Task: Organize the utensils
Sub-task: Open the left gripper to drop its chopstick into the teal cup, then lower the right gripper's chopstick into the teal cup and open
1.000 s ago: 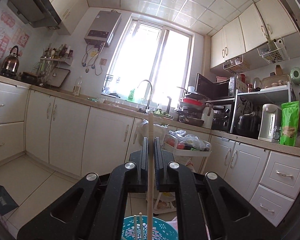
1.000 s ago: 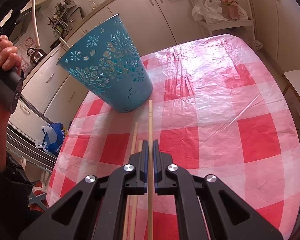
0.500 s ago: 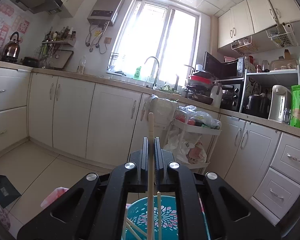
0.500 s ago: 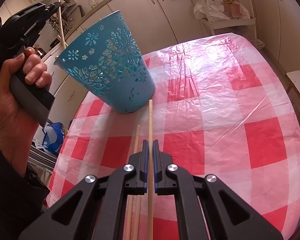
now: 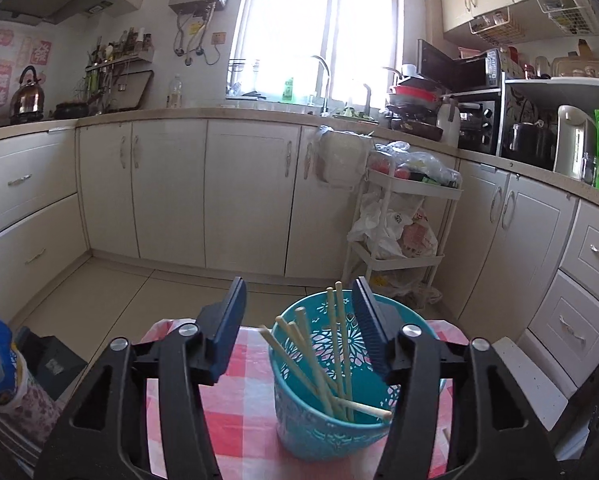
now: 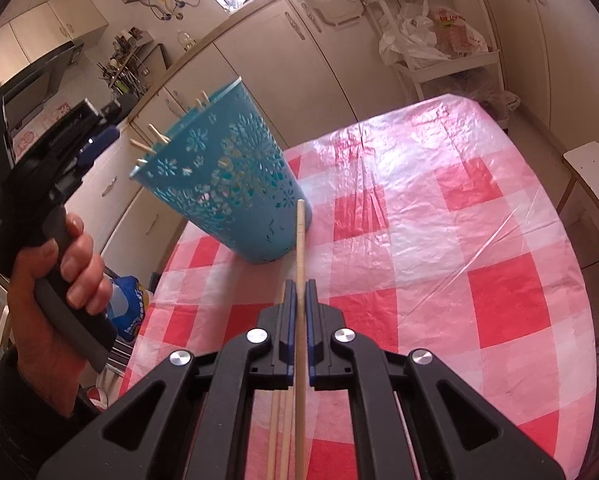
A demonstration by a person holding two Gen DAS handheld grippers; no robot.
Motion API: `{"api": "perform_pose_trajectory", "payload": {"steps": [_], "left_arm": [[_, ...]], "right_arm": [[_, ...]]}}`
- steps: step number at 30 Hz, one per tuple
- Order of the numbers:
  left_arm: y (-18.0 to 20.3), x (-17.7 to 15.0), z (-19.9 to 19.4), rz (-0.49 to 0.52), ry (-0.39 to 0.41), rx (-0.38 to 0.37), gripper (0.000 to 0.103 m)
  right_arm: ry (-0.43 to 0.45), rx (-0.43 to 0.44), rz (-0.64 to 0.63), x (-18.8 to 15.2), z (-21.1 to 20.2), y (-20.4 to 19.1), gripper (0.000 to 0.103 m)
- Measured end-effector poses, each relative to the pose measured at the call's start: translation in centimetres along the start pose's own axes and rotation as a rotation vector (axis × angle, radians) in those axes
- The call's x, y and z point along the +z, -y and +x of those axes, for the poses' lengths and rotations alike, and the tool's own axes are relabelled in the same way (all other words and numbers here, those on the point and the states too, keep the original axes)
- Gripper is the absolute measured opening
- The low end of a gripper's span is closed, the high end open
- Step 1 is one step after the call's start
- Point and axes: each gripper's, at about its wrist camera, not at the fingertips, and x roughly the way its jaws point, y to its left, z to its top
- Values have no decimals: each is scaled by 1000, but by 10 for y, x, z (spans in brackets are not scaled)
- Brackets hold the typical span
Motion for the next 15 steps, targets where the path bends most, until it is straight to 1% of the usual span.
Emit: {"api": "perform_pose_trajectory", "payload": {"steps": [2, 4, 6, 11, 15], "left_arm": [[-9, 2, -15, -49, -3, 19, 63], [-18, 3, -27, -104, 0, 35, 70], [-27, 3, -36, -154, 3, 55, 73], [-45, 12, -44, -218, 6, 53, 74], [-56, 18, -46, -249, 15, 53, 75]], "right_arm": [[81, 12, -25, 7, -17, -7, 5], [161, 52, -33, 16, -33, -17, 5], [243, 80, -54, 28, -45, -29, 5], [394, 157, -53, 71, -48, -57, 5], [476, 202, -73, 108, -36, -81, 5]]}}
